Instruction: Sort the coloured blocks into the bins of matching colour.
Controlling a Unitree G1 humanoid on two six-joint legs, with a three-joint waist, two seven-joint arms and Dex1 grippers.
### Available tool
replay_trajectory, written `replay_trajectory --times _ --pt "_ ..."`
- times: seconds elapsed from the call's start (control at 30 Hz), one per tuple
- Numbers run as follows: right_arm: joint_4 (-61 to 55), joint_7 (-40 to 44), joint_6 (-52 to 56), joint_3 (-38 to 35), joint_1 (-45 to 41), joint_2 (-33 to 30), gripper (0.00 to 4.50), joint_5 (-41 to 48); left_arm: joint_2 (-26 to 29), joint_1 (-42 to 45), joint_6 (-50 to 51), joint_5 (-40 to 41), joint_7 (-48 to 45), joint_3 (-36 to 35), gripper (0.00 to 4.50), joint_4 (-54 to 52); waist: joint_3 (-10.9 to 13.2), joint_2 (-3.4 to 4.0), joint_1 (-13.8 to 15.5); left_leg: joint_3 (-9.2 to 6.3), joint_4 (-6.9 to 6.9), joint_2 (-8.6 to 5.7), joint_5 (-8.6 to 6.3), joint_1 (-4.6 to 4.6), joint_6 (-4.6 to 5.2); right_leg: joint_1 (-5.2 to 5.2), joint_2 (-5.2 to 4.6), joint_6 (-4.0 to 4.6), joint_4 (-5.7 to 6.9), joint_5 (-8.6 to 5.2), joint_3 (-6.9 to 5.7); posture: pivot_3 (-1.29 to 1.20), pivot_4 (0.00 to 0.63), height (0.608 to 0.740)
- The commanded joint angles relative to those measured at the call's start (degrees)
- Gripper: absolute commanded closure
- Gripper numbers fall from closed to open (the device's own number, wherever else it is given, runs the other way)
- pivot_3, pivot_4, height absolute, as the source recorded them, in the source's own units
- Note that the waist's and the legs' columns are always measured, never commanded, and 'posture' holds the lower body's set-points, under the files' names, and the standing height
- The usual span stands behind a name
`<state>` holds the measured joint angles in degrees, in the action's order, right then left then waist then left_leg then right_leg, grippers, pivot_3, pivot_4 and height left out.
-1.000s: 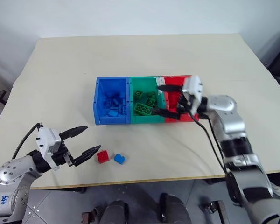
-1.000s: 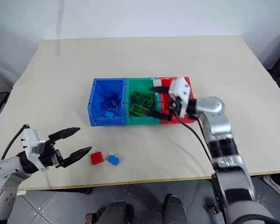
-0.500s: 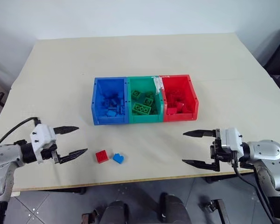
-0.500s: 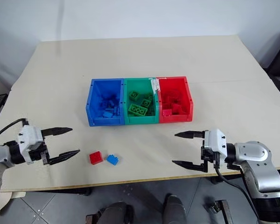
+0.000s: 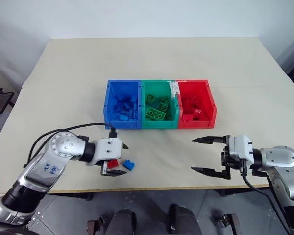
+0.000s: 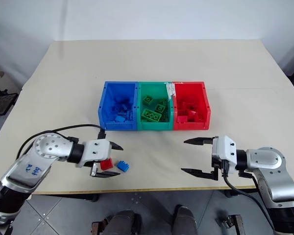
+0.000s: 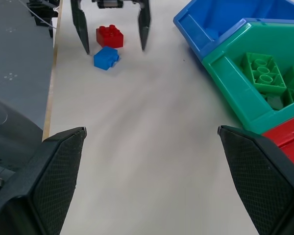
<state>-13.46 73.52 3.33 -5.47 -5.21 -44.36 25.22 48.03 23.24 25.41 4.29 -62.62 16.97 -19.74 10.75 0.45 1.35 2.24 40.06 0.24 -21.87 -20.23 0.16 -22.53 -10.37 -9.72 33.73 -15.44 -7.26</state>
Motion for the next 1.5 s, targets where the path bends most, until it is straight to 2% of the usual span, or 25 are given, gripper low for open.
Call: replay_trajectory --times 0.03,0.13,0.3,0.33,0.37,0.4,0.5,0.53,0.73,0.9,1.03,1.2,1.3,1.5 --pt "-2.28 -0.43 -0.27 -0.58 1.21 -1.03 0.01 0.16 1.36 0.07 -1.14 -3.92 -0.86 3.28 0.00 0.08 0.00 0.00 -0.04 0.01 -0.01 0.00 0.00 0.01 0.00 0.00 0.00 0.00 0.00 0.00 0.00 0.00 0.150 0.740" --pt "-2.95 -1.26 0.12 -0.80 1.84 -1.30 0.00 0.21 0.30 0.74 0.02 -3.58 -0.96 4.07 0.59 -0.43 0.00 0.00 0.05 0.02 0.00 -0.01 0.00 0.00 0.00 0.01 0.00 0.00 -0.05 0.00 0.01 0.00 0.150 0.740" --pt "-4.37 -2.38 0.64 -0.92 3.14 -1.50 0.00 0.50 1.59 0.68 -0.65 -4.41 -2.17 4.74 2.07 -0.10 0.00 0.00 0.27 0.00 0.08 0.00 0.01 0.02 0.02 0.07 0.00 0.00 -0.02 0.00 0.02 0.00 0.150 0.740" --pt "-4.23 -2.38 0.35 -1.01 3.63 -1.47 0.00 0.41 1.07 0.60 -0.14 -3.61 -2.08 4.46 2.15 -0.46 -0.01 0.00 0.28 0.00 0.09 0.00 0.01 0.02 0.02 0.07 0.00 0.00 -0.02 0.00 0.02 0.00 0.150 0.740" --pt "-4.11 -2.39 0.12 -1.10 4.02 -1.41 0.00 0.34 0.54 0.53 0.22 -3.01 -1.85 4.17 2.51 -0.67 -0.01 0.01 0.28 0.00 0.13 -0.01 0.01 0.02 0.02 0.09 0.00 0.00 -0.03 0.00 0.03 0.00 0.150 0.740" --pt "-4.12 -2.44 -0.04 -1.16 4.37 -1.38 0.00 0.31 0.20 0.40 0.45 -2.63 -1.67 3.91 2.63 -0.89 -0.01 0.00 0.29 -0.01 0.12 -0.01 0.01 0.02 0.02 0.09 -0.01 0.01 -0.01 0.00 0.03 0.00 0.150 0.740" --pt "-4.73 -4.68 1.23 -2.30 4.76 -0.19 0.00 2.00 -1.83 -0.05 0.11 -0.60 -0.16 1.52 3.51 -0.76 -0.01 0.00 0.28 0.00 0.13 -0.02 0.01 0.01 0.02 0.09 -0.01 0.00 -0.02 0.00 0.04 0.00 0.150 0.740" --pt "-4.94 -6.00 2.08 -2.89 4.53 0.42 0.00 2.97 -3.37 0.00 1.99 0.95 1.25 -0.26 3.59 -0.84 -0.01 0.00 0.28 0.00 0.14 -0.01 0.02 0.01 0.03 0.09 -0.01 0.01 -0.02 0.00 0.04 0.00 0.150 0.740" --pt "-7.87 -14.64 7.56 -6.46 2.41 3.83 0.00 8.24 -15.18 1.88 9.24 5.74 17.62 -15.50 3.59 1.25 0.01 -0.03 0.15 -0.09 0.18 0.01 0.02 -0.04 0.03 0.06 -0.01 0.00 0.04 0.00 0.00 0.00 0.150 0.740" --pt "-8.20 -19.42 10.09 -8.32 -0.36 4.98 0.00 9.98 -23.38 6.34 5.73 6.69 30.66 -25.10 3.59 5.62 0.01 -0.04 0.14 -0.10 0.18 -0.01 0.02 -0.02 0.03 0.06 -0.02 0.00 0.05 0.00 -0.01 0.00 0.150 0.740" --pt "-7.32 -20.54 10.55 -9.11 -1.26 4.90 0.00 10.26 -24.95 10.66 2.92 5.47 35.18 -26.24 3.59 10.28 -0.01 -0.08 0.33 -0.13 0.18 -0.02 0.02 -0.05 0.03 0.07 -0.02 0.00 0.04 0.01 -0.06 0.00 0.150 0.740" --pt "-6.58 -21.35 9.79 -9.14 -1.91 4.82 0.00 9.31 -26.10 13.20 5.45 9.17 32.20 -23.65 3.59 13.66 -0.01 -0.09 0.18 -0.11 0.13 -0.05 0.02 -0.04 0.03 0.06 -0.03 -0.02 0.03 0.01 -0.05 0.00 0.150 0.740" --pt "-6.62 -21.18 10.47 -9.05 -2.23 4.52 0.00 9.79 -25.64 12.84 10.99 11.73 32.85 -25.18 2.57 12.91 -0.01 -0.09 0.07 -0.10 0.13 -0.05 0.02 -0.04 0.03 0.06 -0.03 -0.02 0.02 0.01 -0.06 0.00 0.150 0.740" --pt "-5.33 -19.63 9.81 -8.02 -3.50 4.23 0.00 9.15 -21.40 10.02 9.51 14.66 29.43 -27.65 0.69 10.50 -0.01 -0.09 -0.19 -0.10 0.06 -0.03 0.02 -0.02 0.03 0.02 -0.02 -0.02 0.03 0.01 -0.06 0.00 0.150 0.740"
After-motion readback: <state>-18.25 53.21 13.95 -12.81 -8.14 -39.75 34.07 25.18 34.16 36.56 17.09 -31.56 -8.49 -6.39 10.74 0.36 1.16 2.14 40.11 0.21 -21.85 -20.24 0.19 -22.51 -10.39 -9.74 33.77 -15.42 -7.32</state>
